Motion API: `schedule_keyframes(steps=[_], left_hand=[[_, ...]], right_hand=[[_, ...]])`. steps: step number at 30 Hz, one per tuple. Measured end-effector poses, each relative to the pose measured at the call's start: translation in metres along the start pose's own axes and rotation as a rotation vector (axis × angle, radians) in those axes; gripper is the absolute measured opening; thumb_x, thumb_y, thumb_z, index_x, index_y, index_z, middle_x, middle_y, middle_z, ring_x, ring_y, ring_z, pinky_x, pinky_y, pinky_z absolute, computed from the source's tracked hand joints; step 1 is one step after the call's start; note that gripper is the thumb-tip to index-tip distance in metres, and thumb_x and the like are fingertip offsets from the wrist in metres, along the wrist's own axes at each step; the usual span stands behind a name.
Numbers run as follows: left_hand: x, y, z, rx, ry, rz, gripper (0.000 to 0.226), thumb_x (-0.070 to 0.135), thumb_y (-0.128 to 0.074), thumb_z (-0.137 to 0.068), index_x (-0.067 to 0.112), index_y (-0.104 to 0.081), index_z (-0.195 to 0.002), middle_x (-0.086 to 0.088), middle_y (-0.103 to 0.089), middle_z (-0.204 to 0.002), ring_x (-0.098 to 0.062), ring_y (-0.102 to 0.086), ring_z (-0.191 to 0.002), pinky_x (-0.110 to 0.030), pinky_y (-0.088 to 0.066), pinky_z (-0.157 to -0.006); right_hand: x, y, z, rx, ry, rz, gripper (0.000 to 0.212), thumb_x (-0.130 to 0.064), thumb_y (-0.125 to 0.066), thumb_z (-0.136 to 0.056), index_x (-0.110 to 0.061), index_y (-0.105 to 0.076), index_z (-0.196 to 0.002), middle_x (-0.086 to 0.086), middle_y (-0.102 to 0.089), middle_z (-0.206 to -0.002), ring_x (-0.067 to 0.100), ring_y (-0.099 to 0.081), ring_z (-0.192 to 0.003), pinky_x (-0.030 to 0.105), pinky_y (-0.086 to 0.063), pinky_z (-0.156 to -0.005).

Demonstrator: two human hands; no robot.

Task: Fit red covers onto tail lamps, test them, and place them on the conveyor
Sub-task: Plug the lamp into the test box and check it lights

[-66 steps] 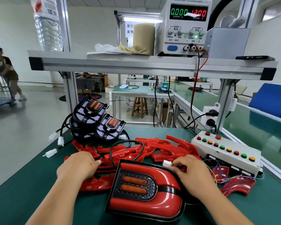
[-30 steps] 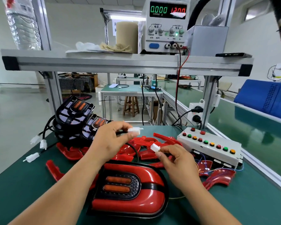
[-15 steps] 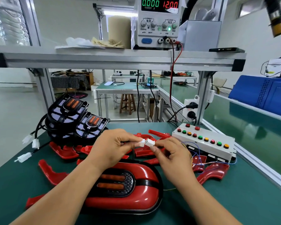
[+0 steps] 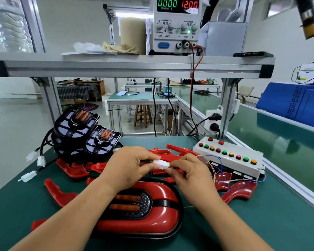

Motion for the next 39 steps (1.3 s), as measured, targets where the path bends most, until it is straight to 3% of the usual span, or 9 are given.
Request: schedule_keyframes(steps=[4,10,15,23,28,30,33,35,39], left_hand=[[-0.005,0.001,-0.001,0.024,0.038,0.026,0.02,0.033,-0.079,-0.079,0.032,-0.079,-0.098,0.028,-0.061,-0.071,0.009,-0.059,-0.072,-0.018,-0.046,-0.071],[-0.007,-0.001,-0.004,0.0,0.069,0.079,0.021,0.039,-0.079,-0.075,0.035,-0.078,-0.095,0.038,-0.061,-0.07,0.01,-0.061,-0.076,-0.011,-0.044,-0.07],[-0.004,-0.003,-0.004,-0.007,0.052,0.133,0.017,0.032,-0.082,-0.075,0.032,-0.08,-0.091,0.021,-0.069,-0.075,0.0,-0.066,-0.076,-0.017,-0.05,-0.07],[-0.004,-0.002,0.001,-0.026,0.056,0.16,0.019,0.026,-0.082,-0.075,0.027,-0.08,-0.093,0.015,-0.071,-0.078,-0.002,-0.067,-0.077,-0.021,-0.052,-0.072],[-0.008,0.005,0.006,-0.106,0.077,0.016,0.038,0.024,-0.077,-0.083,0.031,-0.07,-0.12,0.024,-0.062,-0.111,0.007,-0.055,-0.106,-0.001,-0.032,-0.093],[-0.02,0.02,0.017,-0.003,0.171,-0.008,0.046,0.018,-0.069,-0.09,0.033,-0.059,-0.132,0.021,-0.057,-0.119,0.003,-0.051,-0.11,-0.007,-0.03,-0.097],[-0.048,0.041,0.052,0.203,0.549,0.0,0.025,0.015,-0.059,-0.094,0.034,-0.065,-0.109,0.013,-0.063,-0.094,-0.013,-0.06,-0.092,-0.027,-0.042,-0.084],[-0.064,0.042,0.069,0.14,0.756,0.005,0.01,0.023,-0.054,-0.098,0.026,-0.063,-0.093,0.008,-0.064,-0.082,-0.02,-0.062,-0.088,-0.034,-0.047,-0.082],[-0.062,0.031,0.076,-0.081,0.828,0.038,0.045,0.038,-0.039,-0.103,0.013,-0.05,-0.068,0.005,-0.053,-0.061,-0.015,-0.049,-0.058,-0.034,-0.042,-0.063]], right_hand=[[0.006,0.004,-0.003,-0.038,-0.019,0.056,0.02,-0.027,-0.073,-0.085,-0.018,-0.072,-0.103,-0.01,-0.059,-0.096,-0.004,-0.049,-0.08,-0.001,-0.033,-0.074],[0.003,0.007,-0.004,-0.06,0.028,0.055,0.004,-0.015,-0.071,-0.087,-0.012,-0.071,-0.083,-0.001,-0.061,-0.082,0.01,-0.054,-0.073,0.009,-0.036,-0.066],[0.001,0.006,-0.004,-0.076,0.038,0.022,0.007,-0.013,-0.071,-0.087,-0.011,-0.07,-0.08,0.001,-0.06,-0.077,0.014,-0.054,-0.07,0.016,-0.038,-0.064],[-0.003,0.001,-0.005,-0.116,0.063,-0.013,0.007,-0.008,-0.07,-0.086,-0.007,-0.068,-0.079,-0.005,-0.055,-0.077,0.003,-0.048,-0.069,0.007,-0.034,-0.066],[0.001,-0.004,-0.002,-0.142,-0.004,0.04,0.008,-0.015,-0.07,-0.088,-0.008,-0.072,-0.085,0.002,-0.063,-0.084,0.013,-0.055,-0.078,0.004,-0.033,-0.067],[0.006,-0.007,-0.001,-0.161,-0.067,0.097,0.016,-0.024,-0.067,-0.09,-0.014,-0.075,-0.1,-0.002,-0.063,-0.1,0.011,-0.057,-0.091,0.001,-0.03,-0.072],[0.013,-0.009,0.001,-0.177,-0.164,0.171,0.035,-0.031,-0.064,-0.092,-0.022,-0.065,-0.126,-0.012,-0.046,-0.114,0.002,-0.045,-0.099,0.006,-0.027,-0.086],[0.013,-0.008,0.002,-0.142,-0.208,0.181,0.044,-0.031,-0.065,-0.091,-0.026,-0.057,-0.134,-0.011,-0.037,-0.112,0.002,-0.041,-0.096,0.013,-0.031,-0.092],[0.012,0.002,0.003,0.003,-0.254,0.161,0.047,-0.029,-0.067,-0.09,-0.028,-0.056,-0.135,-0.005,-0.038,-0.114,0.018,-0.056,-0.091,0.029,-0.045,-0.093]])
Point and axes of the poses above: each hand's wrist, its own z-axis away from the middle knuckle, its own y-axis out of the back of the hand, x = y × z, the point moved 4 cm from there along -z, towards the middle knuckle
